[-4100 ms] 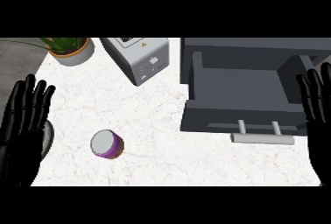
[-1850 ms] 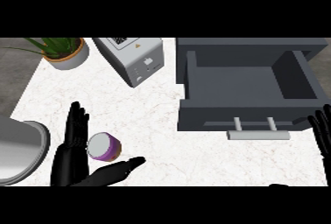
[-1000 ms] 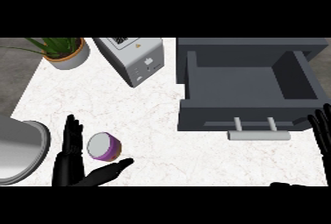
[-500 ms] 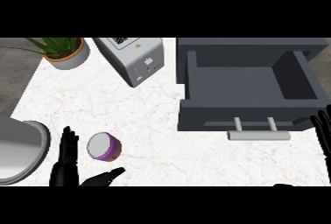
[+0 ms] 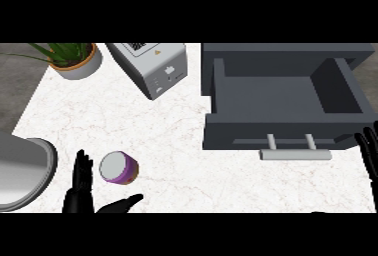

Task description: Pick up the can, place it into the drawer and close the drawer

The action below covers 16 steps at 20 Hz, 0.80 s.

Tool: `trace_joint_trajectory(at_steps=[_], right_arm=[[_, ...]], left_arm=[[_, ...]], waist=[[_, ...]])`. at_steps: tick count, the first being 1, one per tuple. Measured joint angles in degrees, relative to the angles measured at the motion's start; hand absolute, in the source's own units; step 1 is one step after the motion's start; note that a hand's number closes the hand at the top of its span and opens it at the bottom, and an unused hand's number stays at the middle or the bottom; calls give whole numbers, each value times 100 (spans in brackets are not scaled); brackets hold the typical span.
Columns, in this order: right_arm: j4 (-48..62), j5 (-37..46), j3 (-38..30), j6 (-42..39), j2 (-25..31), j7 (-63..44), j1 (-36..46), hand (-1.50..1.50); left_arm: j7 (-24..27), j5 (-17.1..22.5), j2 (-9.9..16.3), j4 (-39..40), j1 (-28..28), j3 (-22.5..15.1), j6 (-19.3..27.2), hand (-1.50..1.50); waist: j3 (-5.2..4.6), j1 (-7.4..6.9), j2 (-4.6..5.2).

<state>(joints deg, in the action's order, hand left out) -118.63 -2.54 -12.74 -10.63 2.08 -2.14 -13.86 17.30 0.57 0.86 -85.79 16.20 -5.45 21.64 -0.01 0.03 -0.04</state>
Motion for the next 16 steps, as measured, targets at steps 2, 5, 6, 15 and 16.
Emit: trace_joint_trajectory(at_steps=[2,5,6,15,16], right_arm=[[37,49,5,-18,-22,59,-31,-150],[45,-38,-87,-105,-5,101,-96,-150],[-2,-15,-62,-97,-40,83,-123,-150],[-99,-41,-112,-28,-47,-176,83,-150],[-118,-57,-116,-19,-46,-234,116,-150]], left_arm=[[156,97,15,216,-65,83,-44,-150],[196,196,31,306,-49,190,-110,-150],[231,242,30,376,-49,233,-145,-150],[592,485,58,1183,-553,534,-322,-150],[571,502,82,1213,-601,578,-340,-150]], waist=[[2,2,0],[1,2,0],[1,3,0],[2,6,1],[1,5,1]])
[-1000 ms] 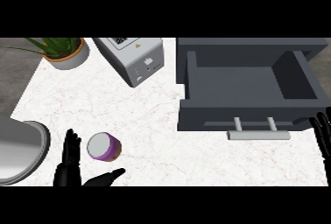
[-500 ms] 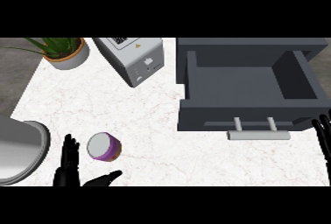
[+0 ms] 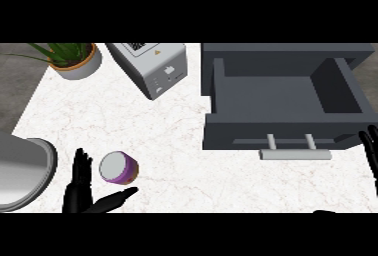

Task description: Pick up the can, place it into the drawer and close the drawer

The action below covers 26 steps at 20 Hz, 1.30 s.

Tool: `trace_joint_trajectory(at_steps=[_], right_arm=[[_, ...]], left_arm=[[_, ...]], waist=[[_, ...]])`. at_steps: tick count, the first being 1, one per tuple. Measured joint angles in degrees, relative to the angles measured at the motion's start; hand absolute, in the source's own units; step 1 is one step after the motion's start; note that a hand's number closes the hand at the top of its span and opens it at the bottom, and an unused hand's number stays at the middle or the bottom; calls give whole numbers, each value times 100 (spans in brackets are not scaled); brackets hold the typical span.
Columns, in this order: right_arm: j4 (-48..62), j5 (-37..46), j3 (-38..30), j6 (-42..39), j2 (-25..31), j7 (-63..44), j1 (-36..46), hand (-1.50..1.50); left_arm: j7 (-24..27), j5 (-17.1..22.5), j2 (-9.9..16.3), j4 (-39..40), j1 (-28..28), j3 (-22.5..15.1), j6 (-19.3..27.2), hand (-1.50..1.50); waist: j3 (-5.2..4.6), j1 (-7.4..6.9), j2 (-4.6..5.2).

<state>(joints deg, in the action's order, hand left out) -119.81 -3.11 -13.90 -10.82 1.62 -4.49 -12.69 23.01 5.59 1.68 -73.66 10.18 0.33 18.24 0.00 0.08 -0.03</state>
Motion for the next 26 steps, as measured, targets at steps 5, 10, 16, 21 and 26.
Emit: trace_joint_trajectory(at_steps=[5,10,16,21,26], right_arm=[[-131,-14,35,-21,11,-75,-80,-150],[-85,-139,-127,-113,112,-164,20,-150],[-214,-80,-10,-49,30,-136,-90,-150],[-324,-74,17,-127,-42,-120,-223,-150],[-376,-212,-108,-276,-74,-57,-373,-150]], left_arm=[[164,17,-19,435,-276,121,-33,-150],[93,-22,-85,509,-453,111,27,-150],[98,32,-97,862,-851,124,88,-150],[48,33,-56,1133,-1214,88,93,-150],[302,113,-62,1367,-1366,50,61,150]], waist=[[1,4,0],[0,1,0],[0,9,0],[0,13,-1],[5,15,-2]])
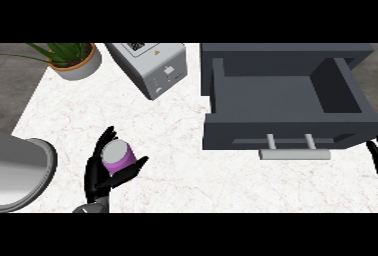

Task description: Pick up the can, place it into the drawer and close the drawer

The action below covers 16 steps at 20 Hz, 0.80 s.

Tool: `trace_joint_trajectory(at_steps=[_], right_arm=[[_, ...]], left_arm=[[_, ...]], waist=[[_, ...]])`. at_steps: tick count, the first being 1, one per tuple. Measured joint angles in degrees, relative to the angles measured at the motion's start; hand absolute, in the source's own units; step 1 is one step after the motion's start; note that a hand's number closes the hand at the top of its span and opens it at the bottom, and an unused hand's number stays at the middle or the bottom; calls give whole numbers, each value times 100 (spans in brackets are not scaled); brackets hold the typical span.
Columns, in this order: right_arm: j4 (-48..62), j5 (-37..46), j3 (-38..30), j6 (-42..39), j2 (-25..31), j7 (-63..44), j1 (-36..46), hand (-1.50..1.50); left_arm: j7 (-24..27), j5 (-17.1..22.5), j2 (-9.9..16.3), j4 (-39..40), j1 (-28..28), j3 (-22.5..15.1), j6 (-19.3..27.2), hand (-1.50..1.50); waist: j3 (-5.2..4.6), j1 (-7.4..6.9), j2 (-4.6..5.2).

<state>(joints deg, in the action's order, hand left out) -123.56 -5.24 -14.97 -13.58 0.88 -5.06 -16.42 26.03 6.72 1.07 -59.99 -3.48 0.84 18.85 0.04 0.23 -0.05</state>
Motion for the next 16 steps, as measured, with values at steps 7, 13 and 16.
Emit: trace_joint_trajectory(at_steps=[7,13,16], right_arm=[[127,44,37,111,3,16,164,-150],[-35,-9,66,68,-43,87,-64,-150],[-157,-20,55,51,-57,26,-126,-150]], left_arm=[[6,254,-60,-31,-197,-222,-25,150],[-123,466,197,-39,-398,-126,-497,150],[-187,636,524,102,-577,95,-944,150]], waist=[[-5,-4,1],[-6,3,2],[-5,6,3]])
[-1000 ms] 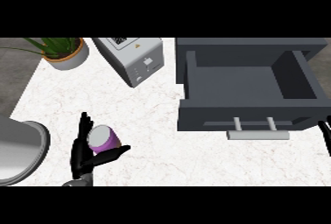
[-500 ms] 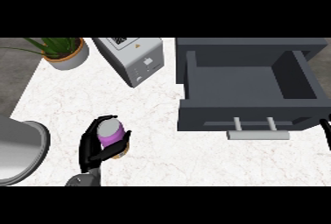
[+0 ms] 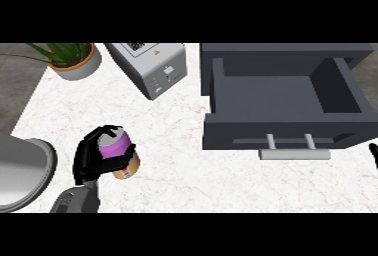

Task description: Pick up the can, place it into the drawer and close the drawer

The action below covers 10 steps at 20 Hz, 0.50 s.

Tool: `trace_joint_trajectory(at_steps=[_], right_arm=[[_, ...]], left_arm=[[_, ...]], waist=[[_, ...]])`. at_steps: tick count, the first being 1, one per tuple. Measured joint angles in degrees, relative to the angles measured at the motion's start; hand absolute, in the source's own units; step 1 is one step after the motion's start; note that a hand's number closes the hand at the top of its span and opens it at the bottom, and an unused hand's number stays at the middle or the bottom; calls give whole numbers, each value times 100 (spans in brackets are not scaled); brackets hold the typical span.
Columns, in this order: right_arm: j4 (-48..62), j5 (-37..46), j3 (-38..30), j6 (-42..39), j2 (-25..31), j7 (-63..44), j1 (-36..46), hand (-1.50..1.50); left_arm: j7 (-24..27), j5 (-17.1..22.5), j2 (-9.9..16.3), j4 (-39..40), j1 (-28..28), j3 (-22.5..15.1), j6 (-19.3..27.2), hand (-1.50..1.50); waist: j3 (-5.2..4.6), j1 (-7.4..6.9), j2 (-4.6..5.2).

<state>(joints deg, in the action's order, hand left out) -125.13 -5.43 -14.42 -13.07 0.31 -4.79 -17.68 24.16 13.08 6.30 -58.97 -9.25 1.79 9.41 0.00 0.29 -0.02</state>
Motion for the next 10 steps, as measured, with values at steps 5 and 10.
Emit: trace_joint_trajectory(at_steps=[5,10], right_arm=[[-7,-96,-93,-5,46,-84,77,-150],[-22,-113,-98,20,16,23,-43,-150]], left_arm=[[-77,102,282,194,-449,191,-422,150],[-557,29,269,-531,-475,-3,-432,150]], waist=[[-1,3,0],[1,-9,-6]])
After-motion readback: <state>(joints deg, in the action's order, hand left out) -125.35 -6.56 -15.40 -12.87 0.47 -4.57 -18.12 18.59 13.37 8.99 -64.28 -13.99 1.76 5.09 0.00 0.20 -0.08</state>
